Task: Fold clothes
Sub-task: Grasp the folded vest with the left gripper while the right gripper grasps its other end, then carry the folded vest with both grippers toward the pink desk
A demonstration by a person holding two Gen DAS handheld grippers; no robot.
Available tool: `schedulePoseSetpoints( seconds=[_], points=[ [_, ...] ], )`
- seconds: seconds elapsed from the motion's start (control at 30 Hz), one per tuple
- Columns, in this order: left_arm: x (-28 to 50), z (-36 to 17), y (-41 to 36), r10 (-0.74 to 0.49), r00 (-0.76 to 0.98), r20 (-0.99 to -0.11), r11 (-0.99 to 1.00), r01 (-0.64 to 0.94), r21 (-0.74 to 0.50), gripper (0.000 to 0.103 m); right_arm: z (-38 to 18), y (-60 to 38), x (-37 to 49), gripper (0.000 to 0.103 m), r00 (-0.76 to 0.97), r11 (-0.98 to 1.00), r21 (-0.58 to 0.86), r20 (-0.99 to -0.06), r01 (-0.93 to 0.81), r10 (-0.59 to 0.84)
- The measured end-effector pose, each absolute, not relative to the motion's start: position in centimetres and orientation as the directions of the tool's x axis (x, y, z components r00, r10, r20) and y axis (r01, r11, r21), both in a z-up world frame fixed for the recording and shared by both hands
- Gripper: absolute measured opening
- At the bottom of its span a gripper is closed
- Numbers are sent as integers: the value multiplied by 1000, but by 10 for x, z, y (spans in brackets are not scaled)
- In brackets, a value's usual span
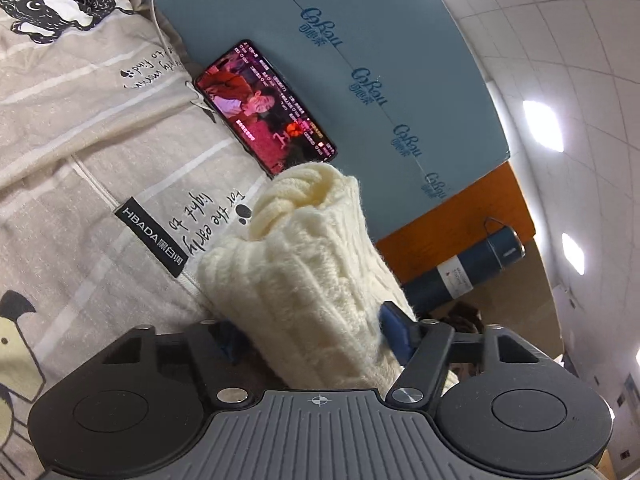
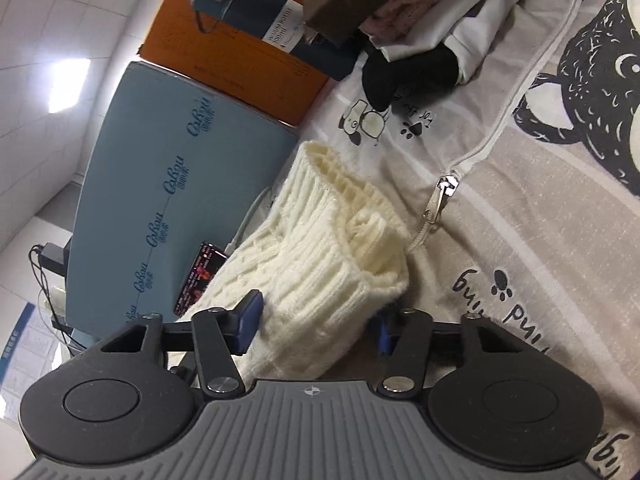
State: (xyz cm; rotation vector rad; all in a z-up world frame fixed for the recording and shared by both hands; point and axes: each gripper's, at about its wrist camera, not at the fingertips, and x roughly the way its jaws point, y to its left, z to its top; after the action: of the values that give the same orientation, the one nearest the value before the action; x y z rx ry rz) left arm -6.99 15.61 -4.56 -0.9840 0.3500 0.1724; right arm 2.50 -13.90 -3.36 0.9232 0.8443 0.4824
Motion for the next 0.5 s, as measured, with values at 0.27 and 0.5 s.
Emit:
schedulePoseSetpoints(
  seconds=[0.27,0.5],
  points=[
    [-109,-28,177,0,962,-271,499,-235,-834,55,-11,-126,12,42,563,490,863,-347,-119,750],
    [-173,-7,222,190,963,-192,545,-266,-795,55,10,-54,2,41,413,441,860,-315,-257,855]
  ],
)
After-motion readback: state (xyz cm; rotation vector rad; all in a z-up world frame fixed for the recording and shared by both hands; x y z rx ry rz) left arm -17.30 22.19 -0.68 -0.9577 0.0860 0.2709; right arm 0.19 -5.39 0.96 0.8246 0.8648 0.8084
